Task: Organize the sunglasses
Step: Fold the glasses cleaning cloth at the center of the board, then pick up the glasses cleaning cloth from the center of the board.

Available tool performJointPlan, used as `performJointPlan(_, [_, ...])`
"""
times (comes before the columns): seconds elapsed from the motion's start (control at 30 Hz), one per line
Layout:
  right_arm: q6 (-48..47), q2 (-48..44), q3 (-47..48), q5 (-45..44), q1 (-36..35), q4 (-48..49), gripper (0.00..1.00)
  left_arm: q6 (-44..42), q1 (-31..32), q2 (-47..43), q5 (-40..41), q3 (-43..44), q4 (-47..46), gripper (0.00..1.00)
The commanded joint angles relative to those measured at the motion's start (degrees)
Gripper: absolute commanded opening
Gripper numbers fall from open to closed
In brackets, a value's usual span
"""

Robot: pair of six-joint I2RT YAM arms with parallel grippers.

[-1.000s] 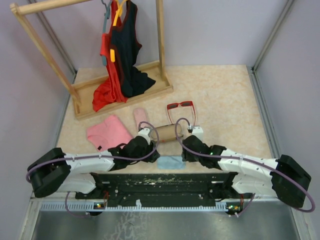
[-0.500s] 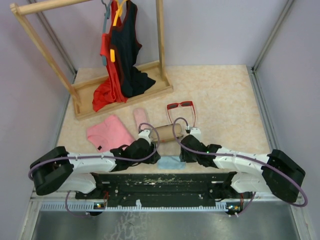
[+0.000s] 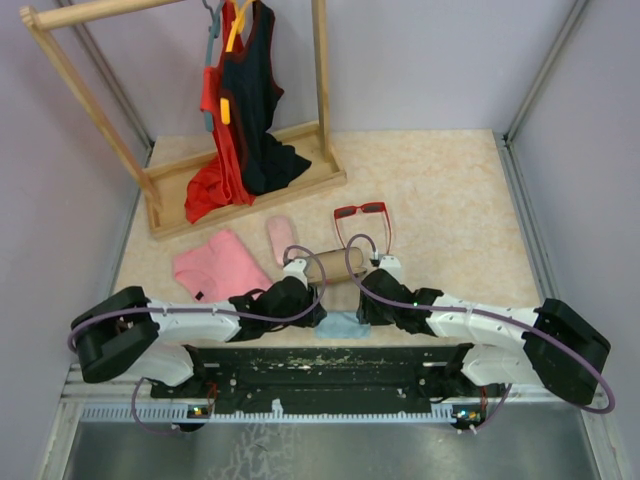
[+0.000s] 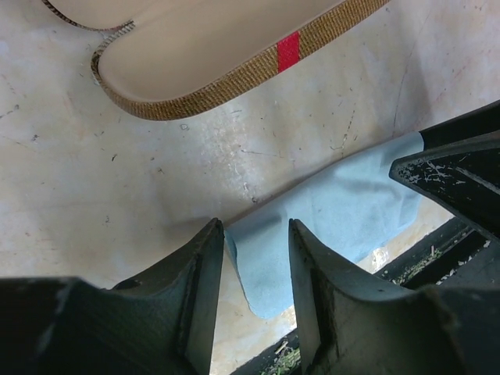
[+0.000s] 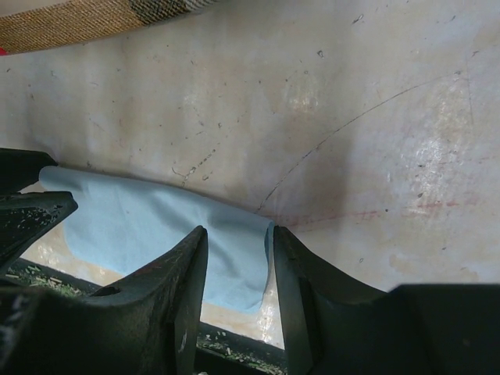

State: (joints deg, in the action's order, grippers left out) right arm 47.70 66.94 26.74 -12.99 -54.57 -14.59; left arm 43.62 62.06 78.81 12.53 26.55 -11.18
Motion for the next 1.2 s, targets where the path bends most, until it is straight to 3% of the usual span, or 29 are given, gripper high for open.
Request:
performJointPlan(0.0, [0.6,0.2,1.6,-0.1,0.2,2.3,0.40,0.5,0.8,1.2,0.2,0.8,0.3,0.44])
performJointPlan(0.33, [0.6,-0.1,1.3,0.0,0.2,2.7,0.40,0.7,1.7,3.5,0.2,1.1,0.2,0.37])
performJointPlan(0.73, [1.9,-1.1,-0.3,-0.9,0.2,3.8,0.41,0.5,1.8,3.5,1.3,0.7,0.5,0.02])
performJointPlan(1.17, [4.7,-0.9,-1.9,-1.7,0.8,2.9,0.38,0.2,1.8,2.7,1.3,0.3,0.5,0.00])
